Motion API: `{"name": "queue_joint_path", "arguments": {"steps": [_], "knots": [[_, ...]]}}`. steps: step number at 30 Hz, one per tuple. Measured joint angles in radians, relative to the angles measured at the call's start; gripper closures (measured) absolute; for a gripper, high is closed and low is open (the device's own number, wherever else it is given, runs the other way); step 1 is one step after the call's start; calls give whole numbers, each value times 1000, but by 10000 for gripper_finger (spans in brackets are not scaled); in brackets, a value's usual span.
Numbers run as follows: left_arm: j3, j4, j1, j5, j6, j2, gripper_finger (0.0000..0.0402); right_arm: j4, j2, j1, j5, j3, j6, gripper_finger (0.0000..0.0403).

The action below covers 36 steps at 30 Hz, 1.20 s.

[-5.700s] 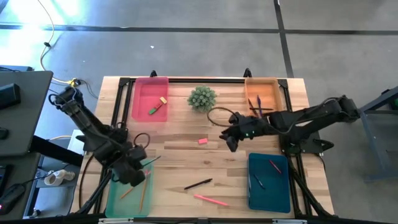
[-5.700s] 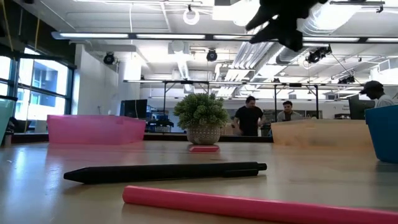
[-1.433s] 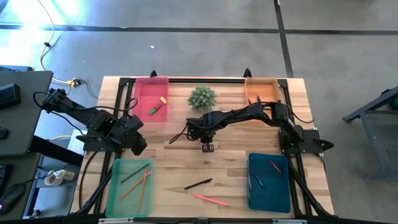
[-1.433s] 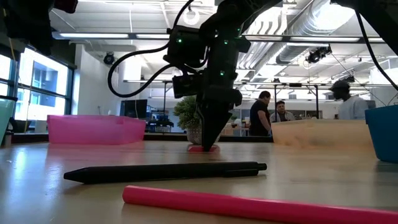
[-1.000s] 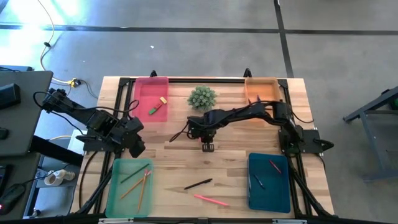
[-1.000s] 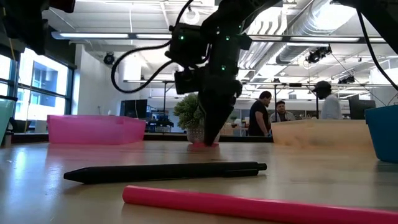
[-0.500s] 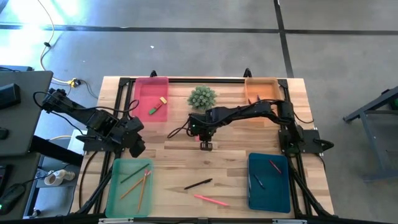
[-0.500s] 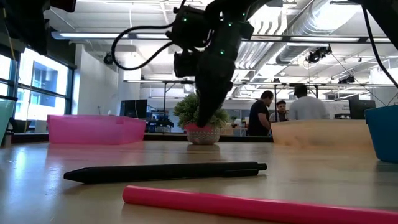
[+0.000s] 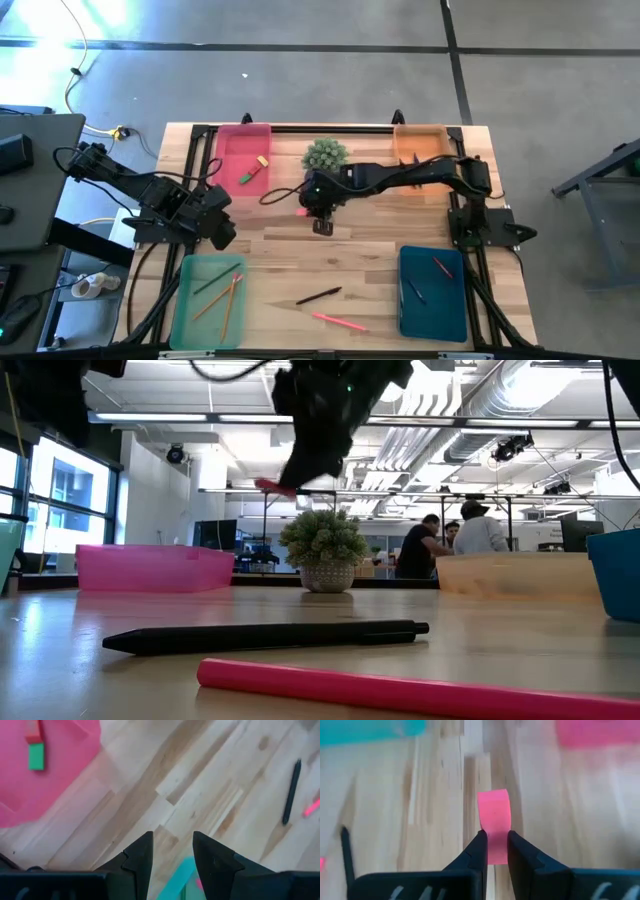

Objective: Sort crayons/erasers/pens/pencils in bins
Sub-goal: Put the pink eraser into the red bin

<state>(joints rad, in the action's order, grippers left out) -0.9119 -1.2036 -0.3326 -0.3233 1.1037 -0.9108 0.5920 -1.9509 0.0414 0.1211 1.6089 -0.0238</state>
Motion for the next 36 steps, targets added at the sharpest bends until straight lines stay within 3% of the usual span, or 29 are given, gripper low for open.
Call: {"name": "queue_joint_path", "arguments": {"steps": [9, 20, 27, 36], "knots": [[0, 139, 112, -92, 44, 1, 273, -179, 24, 0, -4, 0, 4, 368], [0, 366, 325, -55, 44, -1, 273, -278, 24, -2, -56, 0, 99, 368], [0, 517, 388, -49, -30, -36, 273, -341, 24, -2, -135, 0, 160, 368], [1, 571, 439, -40, -53, -117, 273, -367, 23, 0, -221, 0, 190, 368]]}}
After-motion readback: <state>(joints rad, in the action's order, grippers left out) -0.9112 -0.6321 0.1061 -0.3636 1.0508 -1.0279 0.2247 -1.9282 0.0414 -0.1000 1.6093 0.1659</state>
